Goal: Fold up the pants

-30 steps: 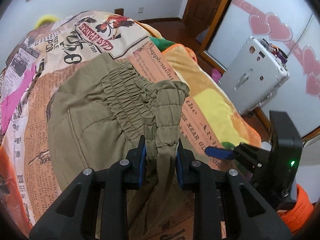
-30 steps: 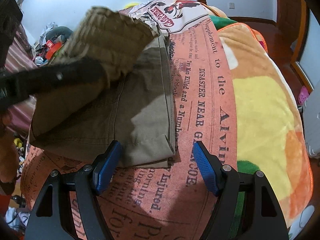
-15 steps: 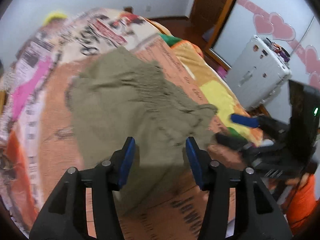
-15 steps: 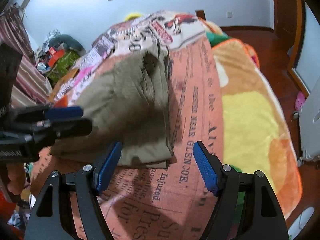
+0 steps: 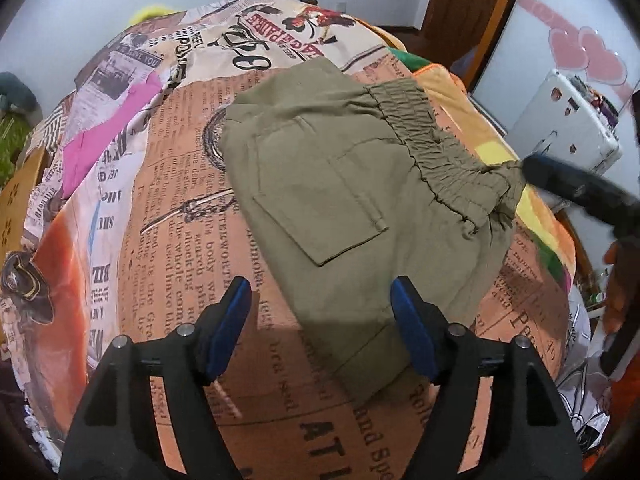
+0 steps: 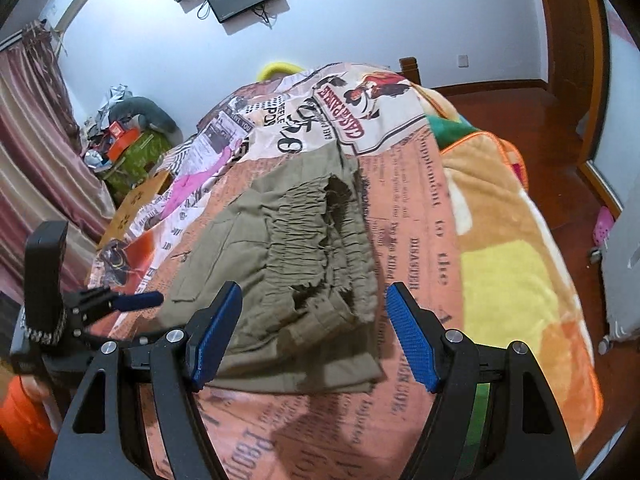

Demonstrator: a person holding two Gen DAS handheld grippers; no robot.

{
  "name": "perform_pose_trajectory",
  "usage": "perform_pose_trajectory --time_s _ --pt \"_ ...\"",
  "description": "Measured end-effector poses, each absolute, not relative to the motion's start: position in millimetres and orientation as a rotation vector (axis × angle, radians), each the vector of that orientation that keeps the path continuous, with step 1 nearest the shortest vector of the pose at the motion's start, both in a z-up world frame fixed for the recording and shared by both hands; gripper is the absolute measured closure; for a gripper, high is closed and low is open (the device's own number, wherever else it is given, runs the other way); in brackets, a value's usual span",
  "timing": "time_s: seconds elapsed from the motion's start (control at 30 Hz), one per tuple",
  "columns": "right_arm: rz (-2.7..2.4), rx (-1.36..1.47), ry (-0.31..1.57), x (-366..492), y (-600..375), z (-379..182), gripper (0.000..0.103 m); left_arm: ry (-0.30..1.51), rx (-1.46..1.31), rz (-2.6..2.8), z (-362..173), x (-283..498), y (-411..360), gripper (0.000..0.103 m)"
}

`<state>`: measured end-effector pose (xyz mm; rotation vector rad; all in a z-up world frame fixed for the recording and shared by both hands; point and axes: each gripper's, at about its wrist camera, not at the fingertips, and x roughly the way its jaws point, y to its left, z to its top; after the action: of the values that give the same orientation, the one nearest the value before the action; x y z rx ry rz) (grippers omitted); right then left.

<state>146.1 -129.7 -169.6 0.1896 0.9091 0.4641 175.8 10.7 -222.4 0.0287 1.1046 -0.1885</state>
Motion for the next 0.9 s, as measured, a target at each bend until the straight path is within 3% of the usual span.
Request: perform_pose_trajectory --time_s 0.43,0.9 --pt "0.433 0.137 1.024 138 -134 -219 0.032 1.01 0.092 -0.022 -192 262 68 0.024" --pt "0.436 0.188 1.066 145 -138 -216 0.03 1.243 0.14 -0.053 -279 385 51 0.022"
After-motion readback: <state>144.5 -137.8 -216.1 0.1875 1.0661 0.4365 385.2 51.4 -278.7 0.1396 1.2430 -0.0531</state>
